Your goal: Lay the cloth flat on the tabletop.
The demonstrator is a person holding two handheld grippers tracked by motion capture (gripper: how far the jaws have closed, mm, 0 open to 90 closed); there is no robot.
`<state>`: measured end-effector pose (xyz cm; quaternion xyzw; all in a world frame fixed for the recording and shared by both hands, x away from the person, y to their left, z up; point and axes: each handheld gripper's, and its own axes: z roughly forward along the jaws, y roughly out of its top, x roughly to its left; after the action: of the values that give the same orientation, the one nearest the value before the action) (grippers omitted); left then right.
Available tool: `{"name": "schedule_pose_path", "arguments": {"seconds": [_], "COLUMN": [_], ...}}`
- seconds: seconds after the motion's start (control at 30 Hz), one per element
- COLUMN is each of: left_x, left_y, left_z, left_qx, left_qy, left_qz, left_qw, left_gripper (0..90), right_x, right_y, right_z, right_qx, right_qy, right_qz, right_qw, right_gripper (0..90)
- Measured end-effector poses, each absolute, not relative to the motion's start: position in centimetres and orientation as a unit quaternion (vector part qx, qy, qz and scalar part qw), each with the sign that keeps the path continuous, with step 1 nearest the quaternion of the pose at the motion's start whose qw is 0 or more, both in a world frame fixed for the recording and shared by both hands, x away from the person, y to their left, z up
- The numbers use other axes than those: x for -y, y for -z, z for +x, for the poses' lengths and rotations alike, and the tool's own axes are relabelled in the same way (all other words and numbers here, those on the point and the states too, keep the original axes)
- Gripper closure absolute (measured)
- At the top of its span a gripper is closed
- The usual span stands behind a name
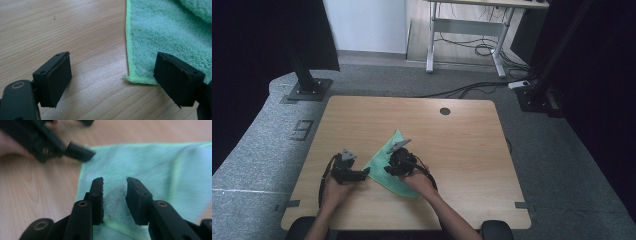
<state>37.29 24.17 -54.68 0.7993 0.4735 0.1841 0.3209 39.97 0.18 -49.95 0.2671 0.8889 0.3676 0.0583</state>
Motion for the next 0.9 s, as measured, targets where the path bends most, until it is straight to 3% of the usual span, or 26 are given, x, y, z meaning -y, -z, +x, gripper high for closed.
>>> {"name": "schedule_pose_path", "arguments": {"seconds": [0.33, 0.63, 0.83, 0.9], "left_x": [-24.2, -24.1, -24.1, -24.1], "left_y": [54.7, 54.7, 54.7, 54.7], "left_z": [37.3, 37.3, 37.3, 37.3], "left_qx": [-0.474, -0.474, -0.474, -0.474], "left_qy": [-0.184, -0.184, -0.184, -0.184], "left_qz": [0.799, 0.799, 0.799, 0.799], "left_qw": [0.321, 0.322, 0.321, 0.321], "left_gripper": [14.6, 14.5, 14.5, 14.6], "right_x": [2.0, 0.6, -0.4, 0.1], "right_y": [48.4, 47.8, 47.6, 47.9], "right_z": [41.3, 40.5, 40.1, 40.4], "right_qx": [-0.881, -0.888, -0.894, -0.894], "right_qy": [-0.372, -0.372, -0.364, -0.355], "right_qz": [0.284, 0.263, 0.249, 0.259], "right_qw": [0.075, 0.069, 0.078, 0.082], "right_gripper": [57.3, 48.4, 48.5, 53.1]}}
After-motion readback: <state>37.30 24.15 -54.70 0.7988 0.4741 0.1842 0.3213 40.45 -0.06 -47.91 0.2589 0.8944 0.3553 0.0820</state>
